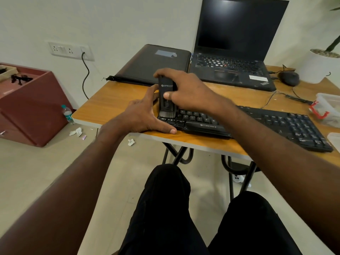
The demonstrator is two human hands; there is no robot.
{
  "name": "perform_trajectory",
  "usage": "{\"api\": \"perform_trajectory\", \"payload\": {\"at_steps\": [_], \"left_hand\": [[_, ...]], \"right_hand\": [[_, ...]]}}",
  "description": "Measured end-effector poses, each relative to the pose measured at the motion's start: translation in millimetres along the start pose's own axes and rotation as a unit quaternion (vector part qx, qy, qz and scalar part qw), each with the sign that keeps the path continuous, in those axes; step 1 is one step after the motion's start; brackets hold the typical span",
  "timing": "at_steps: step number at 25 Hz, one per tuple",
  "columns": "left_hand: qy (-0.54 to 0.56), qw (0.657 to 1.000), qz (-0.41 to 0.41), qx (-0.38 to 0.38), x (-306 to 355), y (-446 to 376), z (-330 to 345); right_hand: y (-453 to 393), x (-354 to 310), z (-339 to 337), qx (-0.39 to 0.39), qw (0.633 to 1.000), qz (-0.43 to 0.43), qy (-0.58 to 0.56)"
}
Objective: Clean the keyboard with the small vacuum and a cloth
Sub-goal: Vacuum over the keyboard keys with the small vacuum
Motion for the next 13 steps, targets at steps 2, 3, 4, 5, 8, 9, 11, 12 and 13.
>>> {"api": "perform_trajectory", "payload": {"at_steps": [2, 3, 4, 5, 8, 9, 11, 12, 13], "left_hand": [[-0.005, 1.0, 0.0, -0.003, 0.8, 0.3, 0.2], [-0.003, 1.0, 0.0, -0.003, 0.7, 0.2, -0.4], [0.0, 1.0, 0.0, -0.003, 0.5, 0.0, -0.5], [0.001, 1.0, 0.0, -0.003, 0.0, 0.1, -0.4], [0.003, 1.0, -0.003, 0.002, -2.5, -0.8, 0.3], [0.0, 1.0, -0.003, -0.002, -2.6, -1.2, 0.7], [0.002, 1.0, -0.001, 0.0, -2.5, -1.3, 0.2], [0.005, 1.0, -0.002, 0.003, -2.9, -1.3, -0.8], [0.007, 1.0, -0.003, 0.003, -3.2, -1.7, -1.2]], "right_hand": [[-5.1, 13.4, 0.0, -0.038, 0.998, 0.042, 0.04], [-9.9, 12.9, -4.9, -0.041, 0.996, 0.045, 0.069], [-13.5, 7.1, -9.5, -0.032, 0.995, 0.038, 0.083], [-15.5, -0.8, -11.5, -0.015, 0.998, 0.019, 0.064], [-11.5, -6.7, -0.5, -0.037, 0.999, 0.008, 0.019], [-10.9, -2.1, 1.9, -0.052, 0.998, 0.016, 0.038], [-13.0, -0.7, 0.4, -0.05, 0.997, 0.024, 0.06], [-13.5, -5.8, -1.0, -0.03, 0.998, 0.011, 0.052], [-12.9, -9.5, -1.5, -0.013, 0.999, -0.004, 0.041]]}}
Point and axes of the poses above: each hand's wrist, its own y-axis away from the middle knuckle, its own z-axis out of the palm, x = y × z, the point moved 10 cm from there along -y, towards the middle knuckle, and after that the axes turned 6 degrees about x, right-handed, at the moved point
